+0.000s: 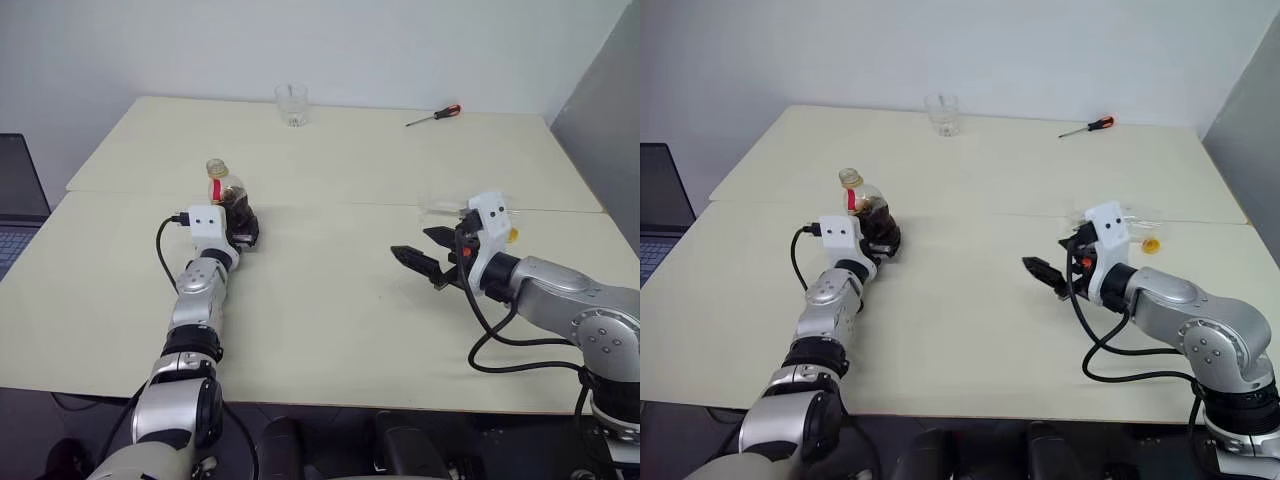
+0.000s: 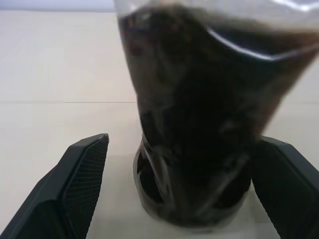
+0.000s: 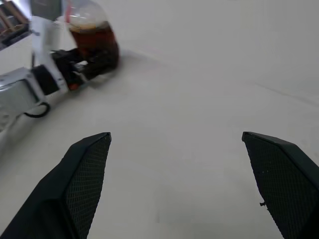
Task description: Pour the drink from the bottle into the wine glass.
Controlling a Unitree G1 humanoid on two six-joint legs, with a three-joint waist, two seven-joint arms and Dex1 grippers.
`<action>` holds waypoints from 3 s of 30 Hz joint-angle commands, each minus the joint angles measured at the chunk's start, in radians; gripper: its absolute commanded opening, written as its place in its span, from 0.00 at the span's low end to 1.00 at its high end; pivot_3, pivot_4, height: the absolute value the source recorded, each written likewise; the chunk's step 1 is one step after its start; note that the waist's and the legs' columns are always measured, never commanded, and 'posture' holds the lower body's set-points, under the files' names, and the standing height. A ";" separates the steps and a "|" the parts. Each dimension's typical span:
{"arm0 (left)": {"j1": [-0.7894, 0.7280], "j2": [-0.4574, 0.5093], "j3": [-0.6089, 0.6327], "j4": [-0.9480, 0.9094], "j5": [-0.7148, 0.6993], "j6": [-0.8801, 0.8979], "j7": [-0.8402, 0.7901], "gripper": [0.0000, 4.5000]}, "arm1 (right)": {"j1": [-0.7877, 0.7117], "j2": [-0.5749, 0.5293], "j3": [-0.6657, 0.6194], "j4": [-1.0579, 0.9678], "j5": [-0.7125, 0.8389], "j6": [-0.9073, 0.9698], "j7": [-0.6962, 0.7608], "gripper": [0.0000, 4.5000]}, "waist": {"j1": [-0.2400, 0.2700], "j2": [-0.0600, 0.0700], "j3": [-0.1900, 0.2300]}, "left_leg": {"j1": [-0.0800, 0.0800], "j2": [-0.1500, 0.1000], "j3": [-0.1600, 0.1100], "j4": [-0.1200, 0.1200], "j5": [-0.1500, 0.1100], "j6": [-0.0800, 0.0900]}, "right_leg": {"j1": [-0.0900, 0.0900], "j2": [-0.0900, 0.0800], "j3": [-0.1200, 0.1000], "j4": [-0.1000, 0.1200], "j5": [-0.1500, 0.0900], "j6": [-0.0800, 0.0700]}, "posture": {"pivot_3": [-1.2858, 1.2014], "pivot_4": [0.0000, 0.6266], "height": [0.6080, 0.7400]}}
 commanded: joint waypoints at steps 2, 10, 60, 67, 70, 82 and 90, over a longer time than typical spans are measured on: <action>0.165 -0.014 -0.045 -0.310 -0.014 0.084 -0.032 1.00 | -0.005 0.053 -0.119 0.091 0.016 0.081 -0.143 1.00 | -0.001 0.000 0.000 | 0.000 0.000 0.000 0.000 0.000 0.000 | 0.000 -0.001 0.001 0.000 0.002 -0.004 | 0.52 0.24 1.00; 0.535 -0.038 -0.097 -0.804 -0.071 0.263 -0.073 1.00 | -0.093 0.290 -0.296 0.243 0.087 0.086 -0.376 1.00 | -0.012 0.001 -0.001 | 0.002 0.000 0.000 -0.001 0.000 0.000 | 0.000 -0.002 0.004 0.001 0.000 0.000 | 0.52 0.24 1.00; 0.277 0.229 -0.230 -0.984 -0.123 0.469 -0.435 1.00 | -0.681 0.443 -0.592 1.459 -0.099 -0.763 -0.265 0.56 | -0.024 0.003 -0.001 | 0.000 0.000 0.000 -0.006 0.000 0.000 | -0.003 0.001 0.005 -0.001 0.002 -0.004 | 0.52 0.24 1.00; 0.285 0.227 -0.234 -0.981 -0.118 0.475 -0.422 1.00 | -0.663 0.452 -0.510 1.371 -0.181 -0.717 -0.229 0.04 | -0.024 0.004 -0.001 | 0.000 0.000 0.000 -0.006 0.000 0.000 | -0.003 0.000 0.005 -0.001 0.002 -0.004 | 0.52 0.24 1.00; 0.315 0.219 -0.218 -0.975 -0.123 0.482 -0.402 1.00 | -0.609 0.474 -0.323 1.162 -0.305 -0.662 -0.166 0.03 | -0.023 0.004 0.000 | 0.000 0.000 0.000 -0.007 0.000 0.000 | -0.003 0.000 0.005 -0.001 0.002 -0.004 | 0.52 0.24 1.00; 0.438 0.286 -0.117 -0.986 -0.212 0.567 -0.452 1.00 | -0.422 0.632 0.188 0.908 -0.715 -0.856 0.089 0.03 | -0.027 0.005 0.000 | -0.001 0.001 0.000 -0.011 0.000 0.000 | -0.009 -0.001 0.005 0.001 0.002 -0.005 | 0.52 0.24 1.00; 0.401 0.230 -0.120 -1.064 -0.268 0.653 -0.403 1.00 | -0.550 0.731 0.215 1.291 -0.881 -1.083 0.065 0.03 | -0.018 0.002 0.001 | -0.001 0.000 0.001 -0.009 0.001 0.000 | -0.009 -0.003 0.004 0.000 0.002 -0.005 | 0.52 0.24 1.00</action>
